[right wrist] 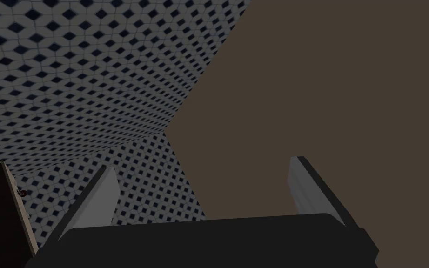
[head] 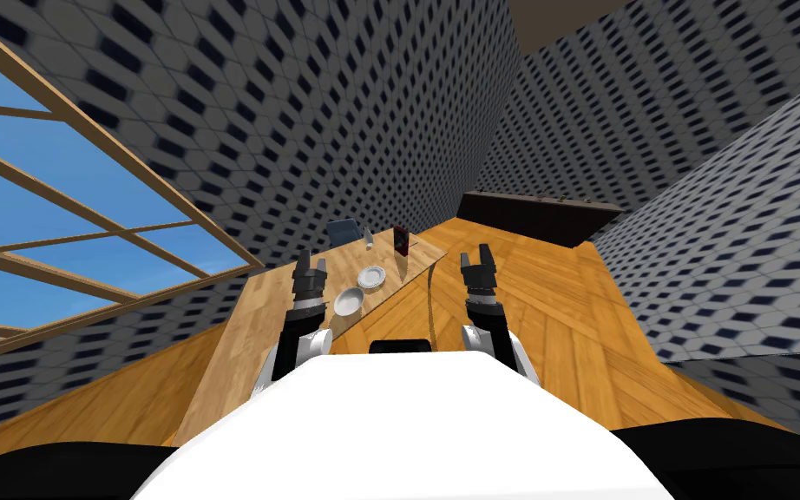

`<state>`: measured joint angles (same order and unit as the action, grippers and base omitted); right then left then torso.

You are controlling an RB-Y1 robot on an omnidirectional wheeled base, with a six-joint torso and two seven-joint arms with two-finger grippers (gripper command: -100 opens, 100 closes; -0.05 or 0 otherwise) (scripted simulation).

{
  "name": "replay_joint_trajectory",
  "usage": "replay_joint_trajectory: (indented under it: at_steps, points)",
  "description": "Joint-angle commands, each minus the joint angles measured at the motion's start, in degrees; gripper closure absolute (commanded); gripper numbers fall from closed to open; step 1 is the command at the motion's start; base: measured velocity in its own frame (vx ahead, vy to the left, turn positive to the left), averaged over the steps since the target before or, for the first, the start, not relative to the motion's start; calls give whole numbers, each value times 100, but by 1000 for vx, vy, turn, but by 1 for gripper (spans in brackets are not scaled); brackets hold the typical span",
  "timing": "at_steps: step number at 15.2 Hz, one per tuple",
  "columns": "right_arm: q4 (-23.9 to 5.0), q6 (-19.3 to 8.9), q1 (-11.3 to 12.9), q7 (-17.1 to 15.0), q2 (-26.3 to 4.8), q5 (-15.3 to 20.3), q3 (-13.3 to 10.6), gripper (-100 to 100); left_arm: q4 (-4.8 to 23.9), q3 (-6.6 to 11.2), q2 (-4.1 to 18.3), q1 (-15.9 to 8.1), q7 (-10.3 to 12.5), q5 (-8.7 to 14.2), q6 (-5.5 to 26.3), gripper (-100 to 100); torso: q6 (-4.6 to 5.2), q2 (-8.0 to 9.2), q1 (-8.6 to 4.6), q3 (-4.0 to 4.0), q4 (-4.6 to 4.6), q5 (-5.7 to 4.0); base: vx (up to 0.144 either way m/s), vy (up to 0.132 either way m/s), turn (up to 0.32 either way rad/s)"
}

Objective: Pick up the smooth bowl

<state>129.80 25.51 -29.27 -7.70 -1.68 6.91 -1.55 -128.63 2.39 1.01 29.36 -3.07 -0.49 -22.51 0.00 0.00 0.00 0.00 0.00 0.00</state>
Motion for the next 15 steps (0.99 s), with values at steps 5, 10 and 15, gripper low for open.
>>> replay_joint_trajectory:
  at_steps: [5,10,15]
  points:
    - [0,0,1,0,0,0,0,0,318,45,589,-146,92,118,532,-100,0,30,2,17,6,0,-66,-4,3]
    - [0,0,1,0,0,0,0,0,627,84,863,-285,183,235,1064,-100,0,28,19,16,6,4,-68,33,1]
    - [0,0,1,0,0,0,0,0,863,110,1031,-388,252,324,1480,-100,0,22,14,13,5,3,-51,29,2]
